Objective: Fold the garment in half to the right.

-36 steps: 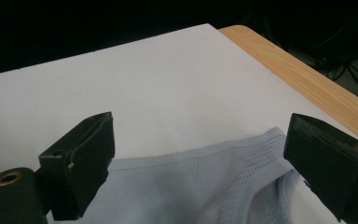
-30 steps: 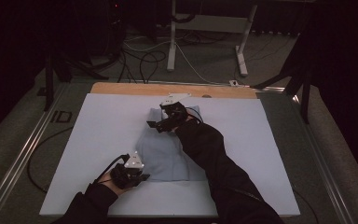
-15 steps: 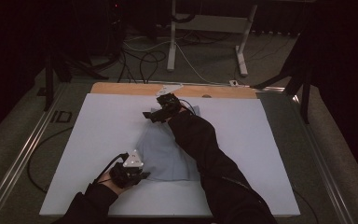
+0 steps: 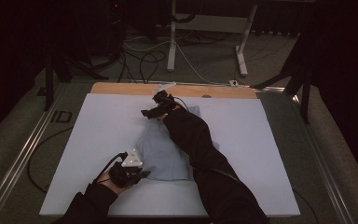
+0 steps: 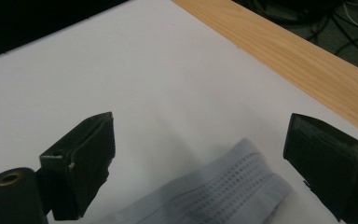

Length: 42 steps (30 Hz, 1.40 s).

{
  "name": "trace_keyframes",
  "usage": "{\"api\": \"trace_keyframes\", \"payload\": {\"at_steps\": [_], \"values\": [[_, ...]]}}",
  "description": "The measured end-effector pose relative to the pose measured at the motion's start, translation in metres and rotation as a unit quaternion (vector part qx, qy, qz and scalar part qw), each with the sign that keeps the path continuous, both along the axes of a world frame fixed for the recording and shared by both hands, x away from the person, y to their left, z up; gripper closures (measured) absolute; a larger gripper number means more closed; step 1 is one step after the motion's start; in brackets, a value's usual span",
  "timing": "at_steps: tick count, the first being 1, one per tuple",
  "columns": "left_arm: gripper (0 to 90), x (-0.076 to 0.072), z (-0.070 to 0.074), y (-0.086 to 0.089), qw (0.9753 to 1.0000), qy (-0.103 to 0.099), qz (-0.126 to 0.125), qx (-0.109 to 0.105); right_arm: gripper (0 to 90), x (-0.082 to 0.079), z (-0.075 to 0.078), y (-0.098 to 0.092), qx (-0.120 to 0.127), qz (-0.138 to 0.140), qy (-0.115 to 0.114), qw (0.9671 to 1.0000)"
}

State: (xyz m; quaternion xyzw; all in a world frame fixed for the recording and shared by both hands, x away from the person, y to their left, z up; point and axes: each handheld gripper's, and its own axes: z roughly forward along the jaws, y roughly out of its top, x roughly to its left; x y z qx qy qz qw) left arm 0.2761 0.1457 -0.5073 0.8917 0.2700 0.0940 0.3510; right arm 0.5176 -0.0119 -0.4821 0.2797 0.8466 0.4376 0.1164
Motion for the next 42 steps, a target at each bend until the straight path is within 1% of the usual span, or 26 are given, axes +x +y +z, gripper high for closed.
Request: {"api": "trace_keyframes", "payload": {"at_steps": [1,3,4,7,8,9,10,12,14,15,16,18,20,24,25,26,28,30,31,32,33,37,40,41,42], "values": [[86.1,0.000,0.000,0.000,1.0000,-0.001,0.000,0.002,13.9,0.003,-0.002,0.000,0.001,-0.009,0.002,1.0000],[86.1,0.000,0.000,0.000,1.0000,-0.001,0.000,0.001,16.4,0.007,-0.005,0.003,-0.011,-0.020,0.013,0.9997],[86.0,0.001,0.000,0.000,1.0000,0.000,0.000,0.000,17.7,0.009,-0.006,0.003,-0.015,-0.019,0.016,0.9996],[86.1,0.001,0.000,0.000,1.0000,0.001,0.000,0.000,25.4,0.014,-0.012,0.006,-0.028,-0.039,0.033,0.9983],[86.0,0.001,0.000,0.000,1.0000,0.001,0.000,0.000,28.5,0.016,-0.013,0.008,-0.042,-0.047,0.033,0.9974],[86.0,0.001,0.000,0.000,1.0000,0.001,0.001,-0.001,31.9,0.017,-0.014,0.009,-0.049,-0.056,0.036,0.9966],[86.0,0.001,0.000,0.000,1.0000,0.003,0.001,-0.003,34.2,0.018,-0.016,0.010,-0.054,-0.060,0.034,0.9962],[86.0,0.002,0.000,0.000,1.0000,0.002,0.001,-0.004,37.1,0.021,-0.018,0.011,-0.064,-0.066,0.041,0.9950],[86.1,0.002,0.000,0.000,1.0000,0.003,0.001,-0.004,38.0,0.022,-0.020,0.014,-0.070,-0.062,0.043,0.9947],[86.1,0.002,0.000,0.000,1.0000,0.004,0.001,-0.004,38.7,0.023,-0.021,0.017,-0.078,-0.063,0.039,0.9942],[86.0,0.002,0.000,0.000,1.0000,0.004,0.002,-0.004,40.2,0.023,-0.022,0.018,-0.081,-0.064,0.037,0.9940],[86.1,0.001,0.000,-0.001,1.0000,0.002,0.001,-0.003,41.3,0.024,-0.024,0.020,-0.088,-0.064,0.040,0.9933],[86.1,0.001,0.000,-0.001,1.0000,0.002,0.001,-0.003,43.4,0.024,-0.027,0.022,-0.103,-0.063,0.039,0.9918],[86.1,0.001,0.000,-0.001,1.0000,0.004,0.002,-0.003,48.3,0.023,-0.032,0.024,-0.128,-0.057,0.030,0.9897],[86.1,0.001,0.000,-0.001,1.0000,0.005,0.002,-0.003,50.1,0.023,-0.033,0.025,-0.138,-0.057,0.025,0.9885],[86.1,0.001,0.000,-0.001,1.0000,0.005,0.001,-0.002,51.5,0.023,-0.033,0.025,-0.139,-0.056,0.025,0.9884],[86.1,0.001,0.000,-0.001,1.0000,0.006,0.002,-0.002,56.4,0.022,-0.034,0.026,-0.148,-0.054,0.020,0.9872],[86.0,0.001,0.000,-0.002,1.0000,0.005,0.002,-0.001,61.1,0.021,-0.036,0.027,-0.164,-0.050,0.012,0.9851],[86.1,0.001,0.000,-0.002,1.0000,0.006,0.001,-0.001,62.6,0.021,-0.037,0.027,-0.168,-0.048,0.008,0.9845],[86.1,0.001,-0.001,-0.002,1.0000,0.006,0.002,-0.002,65.3,0.020,-0.037,0.027,-0.168,-0.048,0.007,0.9847],[86.1,0.001,-0.001,-0.002,1.0000,0.005,0.002,-0.001,68.9,0.019,-0.037,0.027,-0.172,-0.048,0.004,0.9840],[86.1,0.001,-0.001,-0.002,1.0000,0.006,0.003,0.000,80.5,0.017,-0.036,0.030,-0.197,-0.041,-0.009,0.9794],[86.1,0.002,-0.001,-0.001,1.0000,0.007,0.004,-0.001,86.5,0.015,-0.034,0.030,-0.200,-0.040,-0.012,0.9789],[86.1,0.002,-0.001,-0.001,1.0000,0.007,0.004,-0.001,87.1,0.016,-0.033,0.030,-0.199,-0.037,-0.013,0.9792],[86.1,0.002,-0.001,-0.001,1.0000,0.008,0.004,-0.002,87.2,0.015,-0.032,0.030,-0.193,-0.039,-0.013,0.9804]]}}
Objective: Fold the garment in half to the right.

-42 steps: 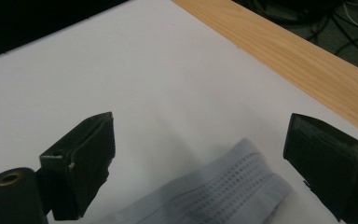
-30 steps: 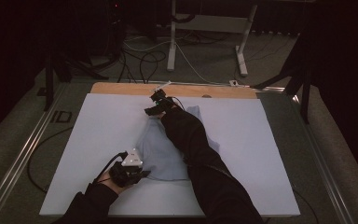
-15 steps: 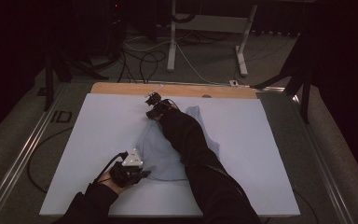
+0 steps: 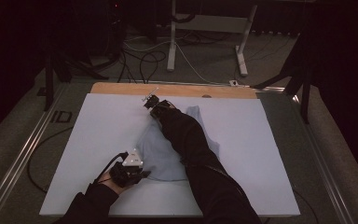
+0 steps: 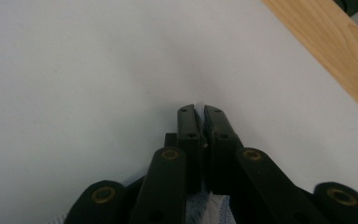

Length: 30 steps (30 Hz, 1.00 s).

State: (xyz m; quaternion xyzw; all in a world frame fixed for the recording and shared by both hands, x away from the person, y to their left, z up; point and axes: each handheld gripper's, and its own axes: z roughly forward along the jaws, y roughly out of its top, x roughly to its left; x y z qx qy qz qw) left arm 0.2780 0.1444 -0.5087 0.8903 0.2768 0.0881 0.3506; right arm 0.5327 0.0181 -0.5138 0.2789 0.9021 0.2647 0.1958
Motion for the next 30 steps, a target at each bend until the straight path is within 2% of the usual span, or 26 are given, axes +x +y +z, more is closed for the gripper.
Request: {"api": "trace_keyframes", "payload": {"at_steps": [2,4,9,16,30], "values": [[86.1,0.000,0.000,0.000,1.0000,0.000,0.001,-0.002,87.5,-0.001,0.003,-0.001,0.006,0.002,-0.003,1.0000],[86.1,0.000,0.000,0.000,1.0000,0.000,0.000,0.001,87.5,-0.002,0.007,-0.001,0.000,0.008,-0.006,0.9999],[86.1,-0.001,0.002,0.000,1.0000,-0.002,0.000,-0.003,87.8,-0.003,0.014,-0.003,0.017,0.009,-0.009,0.9998],[86.1,-0.001,0.004,-0.001,1.0000,-0.004,0.000,-0.002,87.8,-0.005,0.024,-0.007,0.018,0.012,-0.013,0.9997],[86.2,-0.002,0.013,-0.007,0.9999,-0.006,-0.004,-0.008,87.9,-0.009,0.054,-0.019,0.036,0.025,-0.029,0.9986]]}}
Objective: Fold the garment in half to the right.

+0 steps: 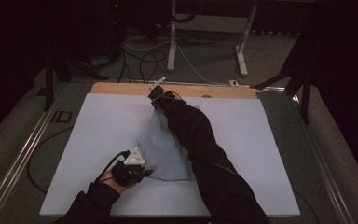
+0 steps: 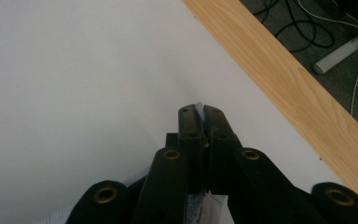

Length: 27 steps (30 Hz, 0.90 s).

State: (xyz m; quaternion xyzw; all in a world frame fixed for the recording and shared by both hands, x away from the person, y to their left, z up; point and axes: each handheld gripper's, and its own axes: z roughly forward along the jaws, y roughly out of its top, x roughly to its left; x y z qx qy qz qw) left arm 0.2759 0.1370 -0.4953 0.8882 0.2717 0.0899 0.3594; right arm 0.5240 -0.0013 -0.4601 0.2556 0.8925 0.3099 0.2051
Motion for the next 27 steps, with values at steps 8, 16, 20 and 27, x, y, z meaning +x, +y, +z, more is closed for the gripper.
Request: {"api": "trace_keyframes", "payload": {"at_steps": [8,16,20,27], "values": [[86.2,-0.001,0.011,-0.010,0.9999,-0.010,-0.014,0.000,87.9,-0.002,0.014,-0.008,0.009,0.004,-0.007,0.9999],[86.1,0.001,0.017,-0.022,0.9995,-0.014,-0.029,0.004,88.0,-0.005,0.023,-0.025,0.023,-0.004,-0.013,0.9997],[86.1,0.001,0.020,-0.029,0.9992,-0.017,-0.037,0.004,88.0,-0.006,0.027,-0.034,0.019,-0.008,-0.019,0.9996],[86.1,0.003,0.027,-0.043,0.9984,-0.025,-0.051,0.005,88.0,-0.007,0.034,-0.051,0.035,-0.015,-0.022,0.9990]]}}
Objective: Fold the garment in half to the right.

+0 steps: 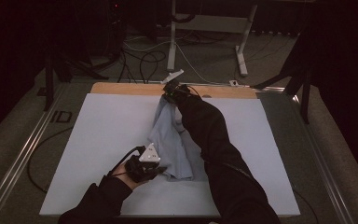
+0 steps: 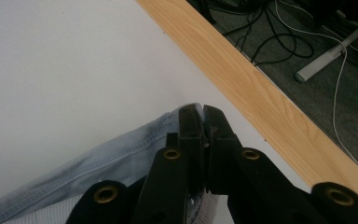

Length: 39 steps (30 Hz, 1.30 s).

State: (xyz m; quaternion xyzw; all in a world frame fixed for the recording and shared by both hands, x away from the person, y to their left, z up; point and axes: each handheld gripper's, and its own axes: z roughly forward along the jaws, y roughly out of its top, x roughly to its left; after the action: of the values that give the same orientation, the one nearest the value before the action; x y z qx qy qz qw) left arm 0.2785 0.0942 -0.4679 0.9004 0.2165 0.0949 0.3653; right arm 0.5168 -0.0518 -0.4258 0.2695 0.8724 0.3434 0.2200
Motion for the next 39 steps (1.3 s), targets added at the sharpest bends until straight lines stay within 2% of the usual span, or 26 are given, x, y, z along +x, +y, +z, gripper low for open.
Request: {"api": "trace_keyframes", "payload": {"at_steps": [9,17,25,32,39], "values": [[86.1,0.002,0.006,-0.028,0.9993,-0.007,-0.034,0.012,87.9,-0.001,0.005,-0.026,0.015,-0.015,-0.005,0.9998],[86.1,0.005,0.006,-0.046,0.9985,-0.009,-0.048,0.023,87.8,0.000,0.005,-0.054,0.028,-0.032,-0.002,0.9991],[86.1,0.009,0.005,-0.068,0.9973,-0.012,-0.065,0.034,87.7,0.006,-0.003,-0.075,0.035,-0.046,0.008,0.9983],[86.1,0.012,0.001,-0.083,0.9961,-0.011,-0.074,0.045,87.7,0.011,-0.013,-0.084,0.041,-0.052,0.015,0.9977],[86.0,0.015,-0.005,-0.097,0.9958,-0.006,-0.077,0.051,87.5,0.017,-0.028,-0.090,0.048,-0.051,0.032,0.9970]]}}
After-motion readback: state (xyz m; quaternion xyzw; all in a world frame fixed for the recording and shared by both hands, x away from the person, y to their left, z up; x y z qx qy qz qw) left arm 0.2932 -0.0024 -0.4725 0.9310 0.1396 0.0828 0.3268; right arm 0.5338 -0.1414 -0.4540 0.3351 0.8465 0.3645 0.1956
